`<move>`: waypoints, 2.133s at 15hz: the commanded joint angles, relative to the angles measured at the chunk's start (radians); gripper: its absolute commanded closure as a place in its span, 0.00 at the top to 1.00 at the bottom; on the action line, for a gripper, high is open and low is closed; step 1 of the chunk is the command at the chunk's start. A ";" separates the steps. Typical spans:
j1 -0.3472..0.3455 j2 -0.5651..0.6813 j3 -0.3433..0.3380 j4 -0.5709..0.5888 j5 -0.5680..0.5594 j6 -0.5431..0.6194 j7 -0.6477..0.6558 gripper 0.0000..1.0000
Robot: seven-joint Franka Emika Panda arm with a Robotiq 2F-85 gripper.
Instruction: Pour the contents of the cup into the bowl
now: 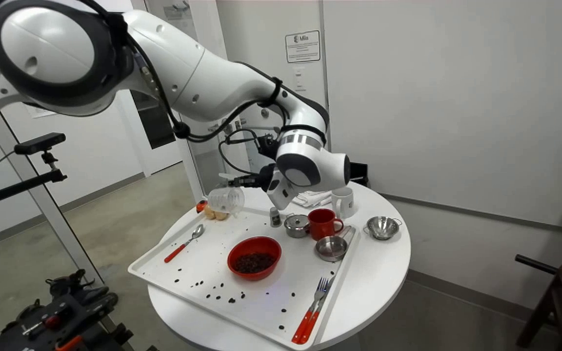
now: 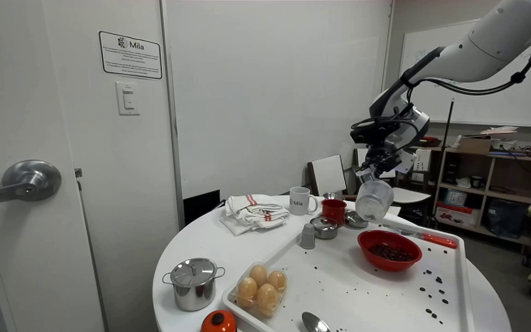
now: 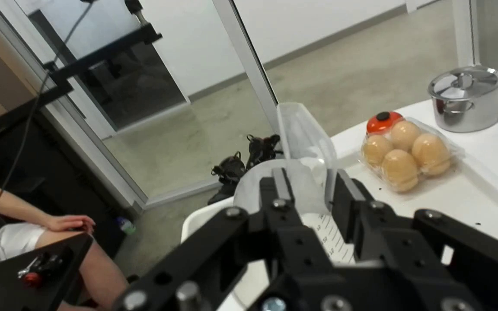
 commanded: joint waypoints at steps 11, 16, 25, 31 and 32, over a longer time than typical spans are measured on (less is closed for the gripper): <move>0.350 -0.381 0.079 -0.375 -0.338 0.857 0.155 0.11; 0.415 -0.375 0.112 -0.456 -0.463 1.225 0.303 0.11; 0.461 -0.345 0.077 -0.591 -0.793 1.483 0.644 0.11; 0.471 -0.348 0.068 -0.612 -0.931 1.459 0.759 0.11; 0.469 -0.348 0.070 -0.612 -0.948 1.448 0.769 0.11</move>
